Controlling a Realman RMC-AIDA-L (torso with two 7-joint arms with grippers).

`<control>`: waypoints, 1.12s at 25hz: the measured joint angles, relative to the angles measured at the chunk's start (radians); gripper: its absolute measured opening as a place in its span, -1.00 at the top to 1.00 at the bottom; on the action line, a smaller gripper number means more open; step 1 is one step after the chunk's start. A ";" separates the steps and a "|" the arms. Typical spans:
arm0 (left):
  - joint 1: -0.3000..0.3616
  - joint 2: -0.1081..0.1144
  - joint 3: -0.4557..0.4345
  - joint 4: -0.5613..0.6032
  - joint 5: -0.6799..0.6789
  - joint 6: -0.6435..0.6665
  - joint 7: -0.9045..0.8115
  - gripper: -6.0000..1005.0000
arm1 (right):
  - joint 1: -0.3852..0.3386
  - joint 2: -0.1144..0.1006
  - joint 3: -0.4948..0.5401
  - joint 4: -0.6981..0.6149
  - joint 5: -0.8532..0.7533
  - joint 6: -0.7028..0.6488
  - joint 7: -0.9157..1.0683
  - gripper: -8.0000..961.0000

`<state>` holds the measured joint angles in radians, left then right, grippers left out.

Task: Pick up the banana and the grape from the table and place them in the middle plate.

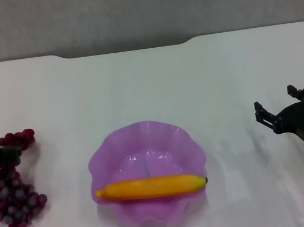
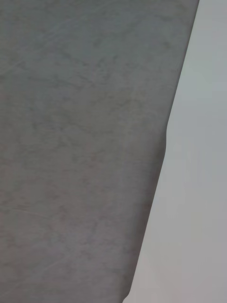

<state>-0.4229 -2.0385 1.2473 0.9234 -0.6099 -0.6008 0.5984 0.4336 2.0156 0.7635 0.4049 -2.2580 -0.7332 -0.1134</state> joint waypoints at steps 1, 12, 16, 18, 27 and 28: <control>0.009 0.000 0.000 0.016 -0.004 -0.005 0.000 0.32 | 0.000 0.000 0.000 0.000 0.000 0.000 0.000 -0.89; 0.137 0.001 0.002 0.239 -0.101 -0.063 0.010 0.33 | -0.003 0.000 -0.001 -0.002 0.000 0.002 0.000 -0.89; 0.181 0.003 0.001 0.309 -0.153 -0.072 0.027 0.34 | -0.003 0.000 -0.001 -0.002 0.000 0.002 0.000 -0.89; 0.192 0.004 -0.002 0.338 -0.166 -0.091 0.033 0.35 | -0.004 0.000 -0.001 -0.003 0.000 0.001 0.000 -0.89; 0.210 0.007 -0.068 0.511 -0.217 -0.317 0.070 0.35 | -0.003 0.000 -0.001 -0.003 0.000 0.001 0.000 -0.89; 0.209 0.008 -0.078 0.534 -0.228 -0.347 0.076 0.35 | -0.002 0.000 -0.001 -0.003 0.000 0.001 0.000 -0.89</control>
<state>-0.2143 -2.0306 1.1689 1.4574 -0.8376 -0.9475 0.6747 0.4315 2.0156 0.7623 0.4018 -2.2580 -0.7324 -0.1134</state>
